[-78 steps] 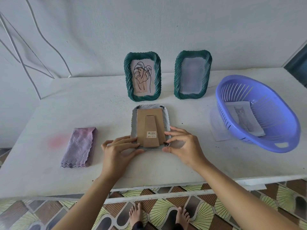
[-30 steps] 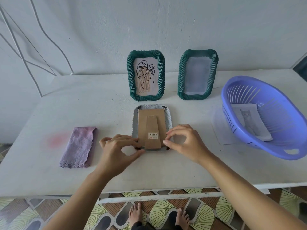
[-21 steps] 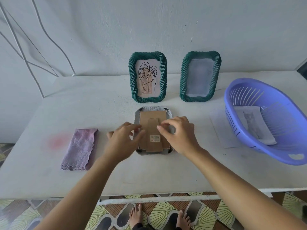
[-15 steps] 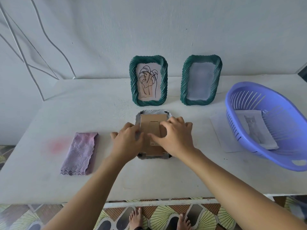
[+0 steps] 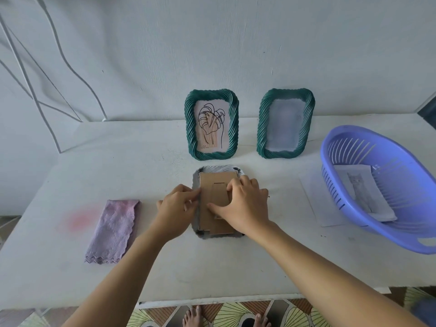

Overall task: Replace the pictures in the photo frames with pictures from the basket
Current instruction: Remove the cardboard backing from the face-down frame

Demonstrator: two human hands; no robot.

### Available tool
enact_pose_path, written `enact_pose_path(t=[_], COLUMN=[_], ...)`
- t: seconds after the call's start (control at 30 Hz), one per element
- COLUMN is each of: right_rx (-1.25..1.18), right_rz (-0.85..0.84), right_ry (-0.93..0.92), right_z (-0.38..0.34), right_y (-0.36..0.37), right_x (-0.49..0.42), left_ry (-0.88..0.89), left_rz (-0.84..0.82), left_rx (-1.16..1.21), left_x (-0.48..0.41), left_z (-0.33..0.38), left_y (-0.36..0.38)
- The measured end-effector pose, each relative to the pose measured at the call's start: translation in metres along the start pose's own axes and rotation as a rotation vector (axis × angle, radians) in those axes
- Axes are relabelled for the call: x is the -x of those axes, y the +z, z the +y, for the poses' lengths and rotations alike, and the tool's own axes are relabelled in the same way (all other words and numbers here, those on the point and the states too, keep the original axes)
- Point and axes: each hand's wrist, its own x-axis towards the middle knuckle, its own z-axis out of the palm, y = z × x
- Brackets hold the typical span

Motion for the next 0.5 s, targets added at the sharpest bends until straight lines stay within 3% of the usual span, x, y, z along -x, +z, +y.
enact_pose_path(t=[0.23,0.5], right_rx=[-0.440,-0.601], right_rz=[0.008,-0.046], right_ry=[0.108,0.208], right_z=[0.008,0.010], right_y=[0.005,0.001], right_x=[0.000,-0.001], left_ry=[-0.044,-0.114], left_rz=[-0.042,0.008], left_rx=[-0.127,-0.140], left_x=[0.012,0.023], left_z=[0.023,0.045], left_y=[-0.004,0.004])
